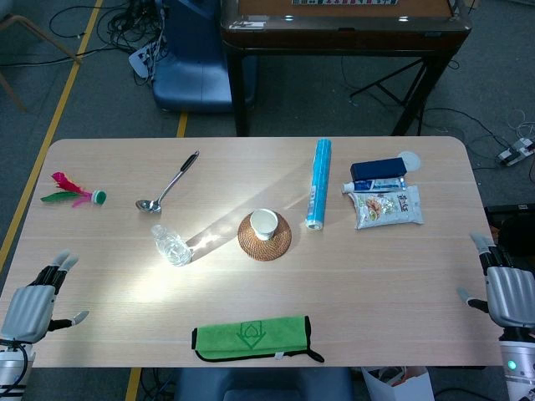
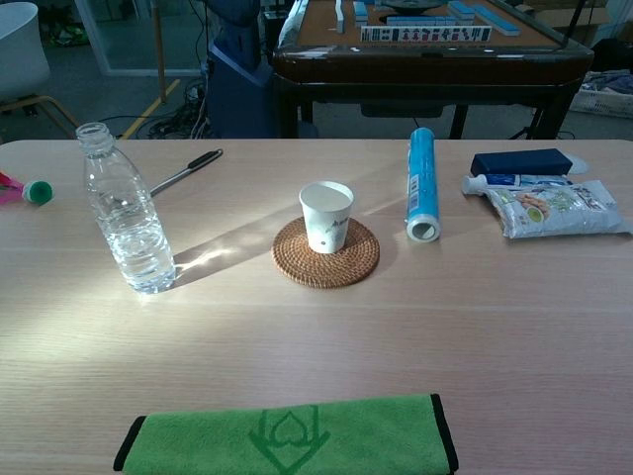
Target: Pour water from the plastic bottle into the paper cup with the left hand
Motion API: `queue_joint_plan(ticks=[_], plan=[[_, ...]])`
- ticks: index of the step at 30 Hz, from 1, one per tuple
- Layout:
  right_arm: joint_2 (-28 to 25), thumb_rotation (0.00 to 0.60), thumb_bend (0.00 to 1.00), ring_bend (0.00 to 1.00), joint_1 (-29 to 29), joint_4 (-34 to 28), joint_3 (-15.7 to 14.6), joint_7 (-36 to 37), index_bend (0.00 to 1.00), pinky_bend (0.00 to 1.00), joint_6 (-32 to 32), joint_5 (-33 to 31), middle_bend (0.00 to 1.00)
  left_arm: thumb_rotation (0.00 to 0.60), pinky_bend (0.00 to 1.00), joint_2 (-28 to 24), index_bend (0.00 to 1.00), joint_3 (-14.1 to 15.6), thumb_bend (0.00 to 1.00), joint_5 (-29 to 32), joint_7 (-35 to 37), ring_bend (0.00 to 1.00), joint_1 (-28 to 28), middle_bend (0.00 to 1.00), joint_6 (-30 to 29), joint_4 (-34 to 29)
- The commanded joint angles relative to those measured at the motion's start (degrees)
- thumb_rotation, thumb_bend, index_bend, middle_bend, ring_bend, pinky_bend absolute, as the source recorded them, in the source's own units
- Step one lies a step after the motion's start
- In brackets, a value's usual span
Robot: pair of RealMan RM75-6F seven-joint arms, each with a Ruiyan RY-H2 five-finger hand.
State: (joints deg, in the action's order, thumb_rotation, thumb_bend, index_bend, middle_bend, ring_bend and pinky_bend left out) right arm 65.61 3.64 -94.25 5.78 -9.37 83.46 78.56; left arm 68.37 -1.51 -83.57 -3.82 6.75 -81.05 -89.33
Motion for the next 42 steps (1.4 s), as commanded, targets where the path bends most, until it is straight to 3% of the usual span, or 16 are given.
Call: queue_joint_plan(ticks=[1,11,19,26,42], plan=[[-0.1,0.600,0.00,0.16,0.0,0.0,-0.1,0.1,0.09,0.43,-0.2,-0.1,0.15,0.600,0.48,0.4,0.12,-0.2,0.07,0.1,0.1,0.17,0.0,0.07,-0.2,0.4],[0.0,0.600,0.00,0.16,0.4,0.2,-0.2,0.4,0.09,0.42,-1.1,-0.1,0.15,0.600,0.48,0.9,0.12,-0.1,0.07,-0.2,1.8,0.17,0.2,0.07,0.2,0.2],[-0.1,0.600,0.00,0.16,0.5,0.1,-0.1,0.5,0.09,0.41,-1.2,-0.5,0.15,0.600,0.41,3.1,0.07,-1.3,0.07,0.6,4.0,0.17,1.9,0.07,2.2,0.0],[0.0,0.600,0.00,0.16,0.4,0.2,0.0,0.3,0.09,0.40,-0.7,-0.3,0.15,0.600,0.41,5.5,0.04,-3.6,0.06,3.2,4.3,0.17,4.6,0.07,5.4,-1.4],[-0.8,0.600,0.00,0.16,0.3,0.0,-0.2,1.6,0.09,0.40,-0.9,0.0,0.15,0.600,0.39,11.5,0.04,-8.3,0.03,11.6,9.0,0.17,10.4,0.07,14.1,2.7]])
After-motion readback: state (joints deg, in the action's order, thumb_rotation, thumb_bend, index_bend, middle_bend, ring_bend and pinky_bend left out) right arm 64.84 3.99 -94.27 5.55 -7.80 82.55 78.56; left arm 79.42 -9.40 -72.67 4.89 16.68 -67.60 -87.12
